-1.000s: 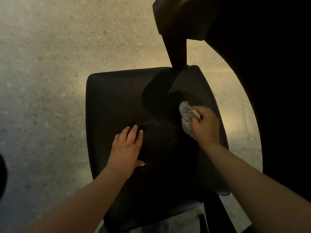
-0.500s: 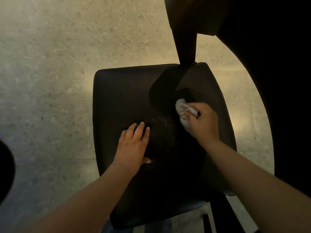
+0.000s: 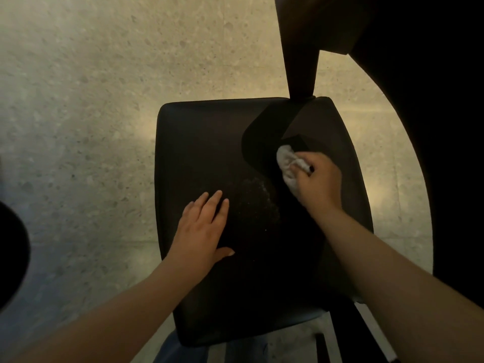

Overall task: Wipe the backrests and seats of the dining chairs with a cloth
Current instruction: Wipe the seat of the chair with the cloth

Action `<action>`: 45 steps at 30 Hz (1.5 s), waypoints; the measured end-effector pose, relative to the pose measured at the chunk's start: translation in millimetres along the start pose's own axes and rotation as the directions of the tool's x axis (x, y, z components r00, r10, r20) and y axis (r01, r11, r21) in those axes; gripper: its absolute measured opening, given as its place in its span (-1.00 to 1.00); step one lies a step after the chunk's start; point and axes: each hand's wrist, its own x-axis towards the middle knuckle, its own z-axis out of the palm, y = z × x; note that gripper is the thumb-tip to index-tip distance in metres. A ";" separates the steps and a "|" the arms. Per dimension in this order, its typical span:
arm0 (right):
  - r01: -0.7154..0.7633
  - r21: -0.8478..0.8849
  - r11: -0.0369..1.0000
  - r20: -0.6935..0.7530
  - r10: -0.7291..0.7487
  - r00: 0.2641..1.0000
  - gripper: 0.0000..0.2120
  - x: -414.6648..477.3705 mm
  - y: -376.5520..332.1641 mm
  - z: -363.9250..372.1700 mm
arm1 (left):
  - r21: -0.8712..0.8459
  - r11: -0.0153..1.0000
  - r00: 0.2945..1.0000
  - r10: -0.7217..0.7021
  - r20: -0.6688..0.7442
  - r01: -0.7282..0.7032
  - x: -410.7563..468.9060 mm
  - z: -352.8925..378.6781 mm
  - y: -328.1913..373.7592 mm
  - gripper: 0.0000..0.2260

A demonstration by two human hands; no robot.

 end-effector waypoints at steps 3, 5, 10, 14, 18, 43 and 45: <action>-0.051 -0.042 0.998 0.009 0.052 0.999 -0.80 14.8 -3.1 9.5 | 0.036 0.998 0.999 -0.052 -0.004 0.052 -10.2 4.9 -8.6 -0.10; -0.115 -0.021 0.993 0.053 0.116 0.992 -0.80 6.3 -5.1 23.7 | 0.028 0.996 0.996 -0.085 0.008 0.084 -12.6 7.9 -13.8 -0.10; -0.068 -0.028 0.997 0.235 0.073 0.969 -0.74 -43.8 -4.5 42.2 | 0.012 0.997 0.997 -0.073 0.032 0.072 -15.0 13.5 -19.4 -0.10; -0.006 -0.010 1.000 0.250 0.008 0.968 -0.75 -35.8 -9.4 22.8 | 0.014 0.997 0.997 -0.073 0.035 0.073 -15.4 14.7 -19.1 -0.11; -0.111 -0.041 0.993 0.001 0.111 0.994 -0.78 8.3 -19.7 21.0 | 0.015 0.997 0.996 -0.078 0.046 0.077 -13.0 16.3 -19.2 -0.11; 0.142 -0.096 0.985 0.398 -0.093 0.913 -0.78 -54.8 -30.3 63.4 | -0.089 0.991 0.994 -0.104 -0.046 0.099 -38.1 12.9 -28.0 -0.15; 0.198 -0.084 0.977 0.348 -0.158 0.924 -0.80 -37.2 -31.1 51.2 | -0.109 0.982 0.987 -0.158 -0.042 0.153 -48.6 13.8 -34.3 -0.16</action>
